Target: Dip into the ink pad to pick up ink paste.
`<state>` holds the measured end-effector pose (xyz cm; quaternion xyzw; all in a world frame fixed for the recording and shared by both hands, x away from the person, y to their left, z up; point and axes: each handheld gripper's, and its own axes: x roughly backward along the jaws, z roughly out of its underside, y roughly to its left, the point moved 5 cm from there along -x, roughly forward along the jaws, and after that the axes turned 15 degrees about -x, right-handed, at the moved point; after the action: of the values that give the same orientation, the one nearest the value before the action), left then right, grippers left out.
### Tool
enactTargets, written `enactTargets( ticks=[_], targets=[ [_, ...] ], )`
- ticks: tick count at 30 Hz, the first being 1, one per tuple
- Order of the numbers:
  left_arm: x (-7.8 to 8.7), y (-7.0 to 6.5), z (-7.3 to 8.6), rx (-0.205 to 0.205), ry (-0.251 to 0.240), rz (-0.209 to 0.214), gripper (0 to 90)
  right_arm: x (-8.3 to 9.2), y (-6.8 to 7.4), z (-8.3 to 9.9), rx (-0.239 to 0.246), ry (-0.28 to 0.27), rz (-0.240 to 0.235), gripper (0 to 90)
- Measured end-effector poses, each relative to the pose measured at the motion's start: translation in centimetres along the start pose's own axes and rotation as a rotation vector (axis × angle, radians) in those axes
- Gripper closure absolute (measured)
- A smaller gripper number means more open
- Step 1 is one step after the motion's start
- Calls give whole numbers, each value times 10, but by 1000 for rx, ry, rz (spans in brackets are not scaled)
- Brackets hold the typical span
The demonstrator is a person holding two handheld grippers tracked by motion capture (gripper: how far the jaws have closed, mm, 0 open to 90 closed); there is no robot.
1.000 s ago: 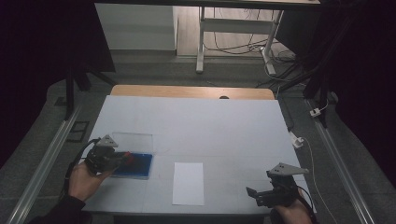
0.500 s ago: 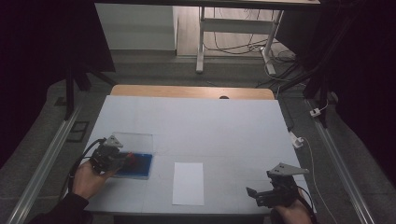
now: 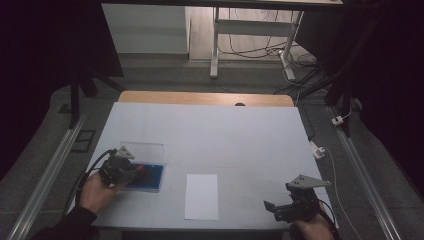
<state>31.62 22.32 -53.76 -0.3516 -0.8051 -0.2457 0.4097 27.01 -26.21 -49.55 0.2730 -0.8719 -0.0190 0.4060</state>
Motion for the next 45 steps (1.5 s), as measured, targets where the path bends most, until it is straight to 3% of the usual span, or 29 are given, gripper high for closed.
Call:
enactTargets(
  ticks=[10, 13, 16, 19, 22, 30, 35, 38, 45],
  targets=[
    [-2, -2, 1, -14, -4, -9, 803, 0, 0, 0, 4, 5, 3, 0],
    [-2, -1, 4, 7, -18, 3, 803, -1, 0, 0, 8, 4, 4, 0],
    [-2, 3, 6, 54, -40, 34, 803, -1, 0, 0, 8, 5, 4, 0],
    [-3, 3, 8, 79, -54, 34, 804, -1, 0, 0, 7, 5, 3, 0],
    [-3, 0, 7, 61, -43, 10, 804, -1, 0, 0, 8, 6, 4, 0],
    [-2, 1, 6, 30, -49, 12, 800, 0, 0, 0, 4, 5, 2, 0],
    [1, 3, 5, 47, -51, 3, 798, 0, 0, 0, 3, 5, 2, 0],
    [4, 3, 5, 62, -77, 7, 798, 0, 0, 0, 2, 2, 2, 0],
    [12, 1, 1, 44, -103, -6, 797, 0, 0, 0, 1, 3, 2, 0]
  ],
)
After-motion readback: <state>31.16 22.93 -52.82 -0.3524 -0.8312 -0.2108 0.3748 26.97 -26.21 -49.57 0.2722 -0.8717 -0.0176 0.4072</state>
